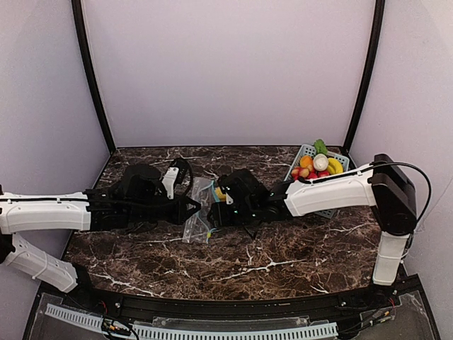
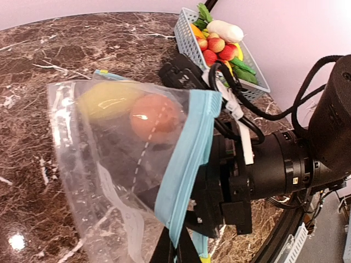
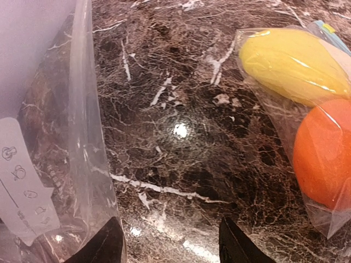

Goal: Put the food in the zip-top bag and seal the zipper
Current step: Open the zipper food storage bag at the center of the board.

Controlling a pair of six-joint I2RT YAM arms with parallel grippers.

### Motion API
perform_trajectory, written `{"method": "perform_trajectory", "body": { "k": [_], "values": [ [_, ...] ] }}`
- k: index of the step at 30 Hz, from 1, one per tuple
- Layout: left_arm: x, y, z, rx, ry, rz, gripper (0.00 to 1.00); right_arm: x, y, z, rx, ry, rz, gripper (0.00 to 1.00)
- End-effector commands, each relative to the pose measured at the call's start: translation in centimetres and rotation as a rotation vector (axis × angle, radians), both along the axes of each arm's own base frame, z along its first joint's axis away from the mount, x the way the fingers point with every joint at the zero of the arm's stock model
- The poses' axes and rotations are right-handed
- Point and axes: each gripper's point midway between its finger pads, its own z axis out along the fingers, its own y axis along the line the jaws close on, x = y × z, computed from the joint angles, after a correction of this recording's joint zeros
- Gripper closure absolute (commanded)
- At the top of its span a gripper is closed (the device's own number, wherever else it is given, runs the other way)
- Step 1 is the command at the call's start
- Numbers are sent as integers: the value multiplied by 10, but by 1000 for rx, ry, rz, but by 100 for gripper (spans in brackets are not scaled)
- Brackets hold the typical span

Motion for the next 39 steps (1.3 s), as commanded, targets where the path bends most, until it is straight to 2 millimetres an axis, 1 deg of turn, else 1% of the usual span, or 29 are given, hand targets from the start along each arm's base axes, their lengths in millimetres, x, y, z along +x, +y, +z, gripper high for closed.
{"method": "perform_trajectory", "body": {
  "k": [1,5,10,12,14,15,16,17,18,19,20,21,22,23,24,25,27,32,33,34,36,39],
  "values": [
    [8,30,0,181,-31,83,99,11,-32,-12,-84,5,-108,42],
    [7,43,-3,277,-20,96,99,15,-45,-17,-112,15,-141,42],
    [6,59,-4,359,-16,122,99,18,-53,-19,-138,20,-163,42],
    [6,60,-4,364,-13,123,99,18,-53,-16,-138,13,-157,41],
    [4,56,-4,353,-3,97,99,18,-50,-10,-129,4,-134,39],
    [4,52,-6,352,4,85,99,18,-46,-5,-117,-7,-114,38],
    [2,47,-6,340,16,57,99,15,-40,1,-100,-19,-73,36],
    [2,43,-11,343,30,39,99,13,-32,8,-79,-39,-25,35],
    [2,37,-10,329,37,10,99,9,-25,17,-51,-55,21,33],
    [3,34,-17,345,54,-1,99,4,-18,25,-26,-71,67,30],
    [5,33,-19,343,66,-15,99,-2,-10,32,8,-77,121,27],
    [10,34,-25,353,86,-12,99,-8,-5,41,38,-85,169,24],
    [10,32,-28,347,103,-25,99,-14,1,50,75,-92,209,22],
    [14,32,-33,347,121,-29,99,-20,5,59,111,-102,245,21],
    [13,29,-35,337,133,-46,99,-25,8,66,139,-109,270,19],
    [17,29,-37,338,137,-46,99,-29,9,76,167,-120,287,18],
    [21,27,-39,336,145,-54,99,-35,8,88,202,-130,308,16],
    [30,26,-45,330,178,-78,99,-43,-5,115,250,-158,307,13],
    [33,28,-41,335,172,-80,99,-43,-10,120,249,-169,294,13],
    [35,29,-40,341,170,-83,99,-41,-18,129,244,-185,272,12],
    [39,32,-31,357,150,-90,99,-30,-38,132,193,-196,197,12],
    [47,36,-15,346,127,-110,99,-2,-84,129,95,-195,29,12]
  ]
}}
